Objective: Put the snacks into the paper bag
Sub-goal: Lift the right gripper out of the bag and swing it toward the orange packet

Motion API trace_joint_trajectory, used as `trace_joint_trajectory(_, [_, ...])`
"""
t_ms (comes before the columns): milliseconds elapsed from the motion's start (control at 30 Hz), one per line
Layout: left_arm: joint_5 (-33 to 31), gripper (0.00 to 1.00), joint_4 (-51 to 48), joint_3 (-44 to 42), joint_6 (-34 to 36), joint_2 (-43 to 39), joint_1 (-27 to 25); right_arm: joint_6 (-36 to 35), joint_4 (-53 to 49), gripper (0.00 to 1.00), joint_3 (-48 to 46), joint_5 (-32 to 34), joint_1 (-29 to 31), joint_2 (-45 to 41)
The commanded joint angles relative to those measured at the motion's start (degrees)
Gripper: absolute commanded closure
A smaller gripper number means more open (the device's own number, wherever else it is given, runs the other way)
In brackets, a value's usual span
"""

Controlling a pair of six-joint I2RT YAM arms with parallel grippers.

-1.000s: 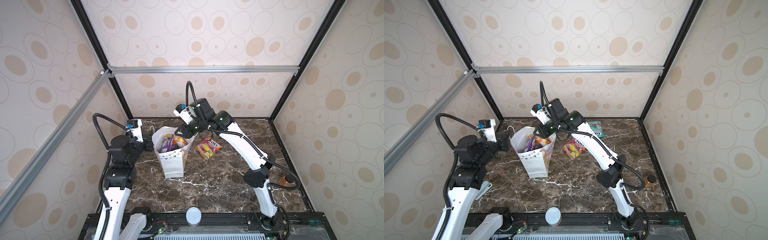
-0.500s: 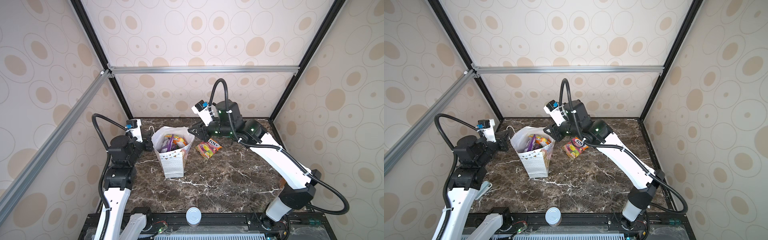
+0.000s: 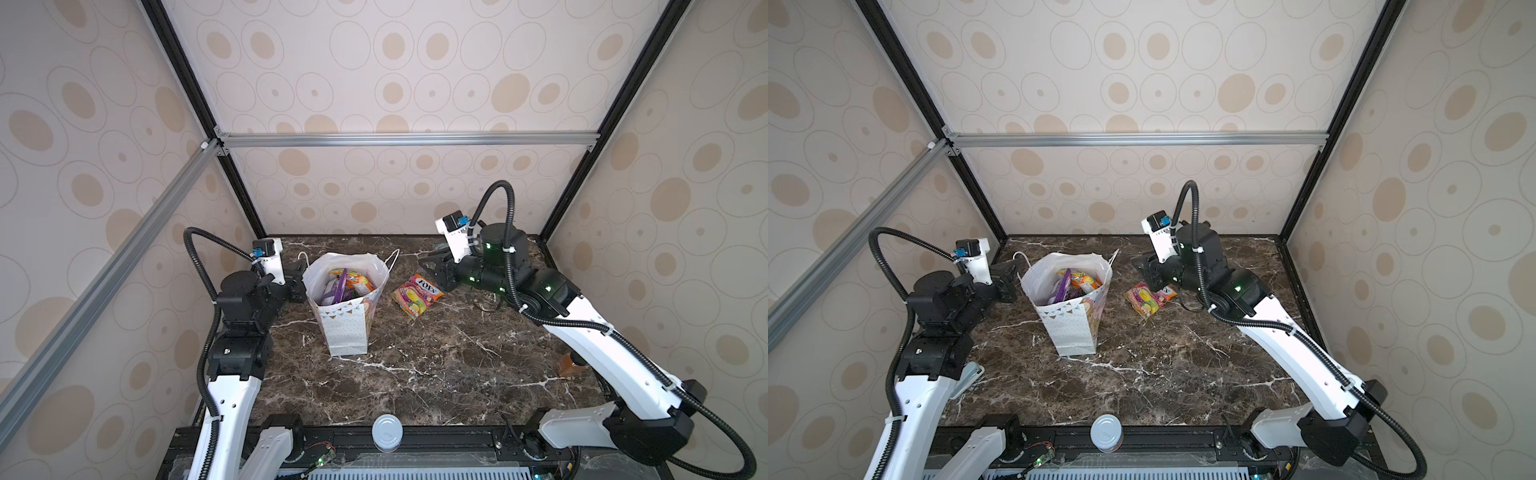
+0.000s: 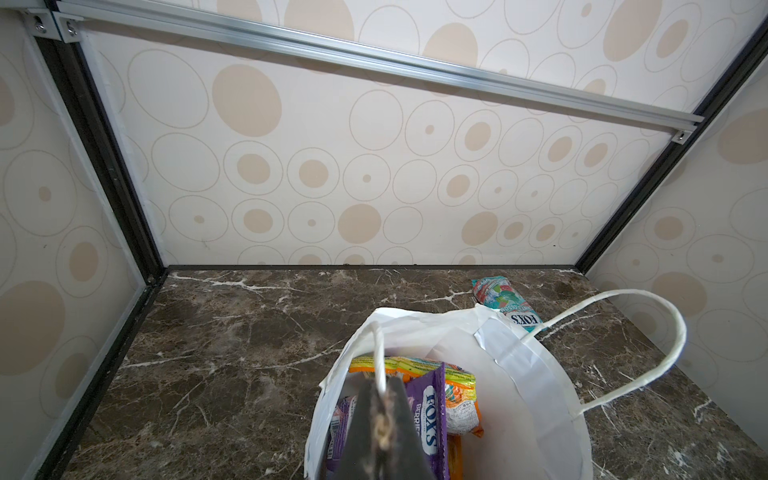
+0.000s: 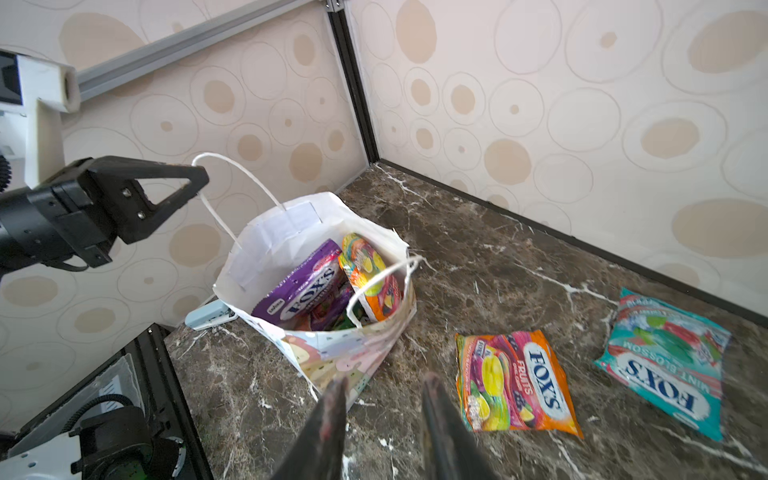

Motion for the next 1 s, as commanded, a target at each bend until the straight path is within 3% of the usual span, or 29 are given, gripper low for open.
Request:
trace_joint_trajectory(0, [-0.71, 1.0, 3.36, 0.57, 1.39, -1.13, 0.41, 3.32, 1.52, 0.69, -5.03, 1.78, -2.49, -5.44])
trace_joint_trajectory(467, [-1.92, 1.0, 3.55, 0.15, 1.45, -0.41, 0.5, 15.47, 5.32, 0.68, -29.25, -0.25, -13.72, -19.22])
trace_joint_trajectory(800, [-1.26, 1.0, 3.36, 0.27, 1.5, 0.23, 0.5, 26.49, 20.18, 0.56, -43.11, -4.46, -19.59, -18.23])
trace_joint_trajectory(967, [0.55, 1.0, 3.96, 0.26, 0.94, 0.55, 0.5, 28.38, 23.59, 0.56, -47.21, -4.89, -20.54, -17.94])
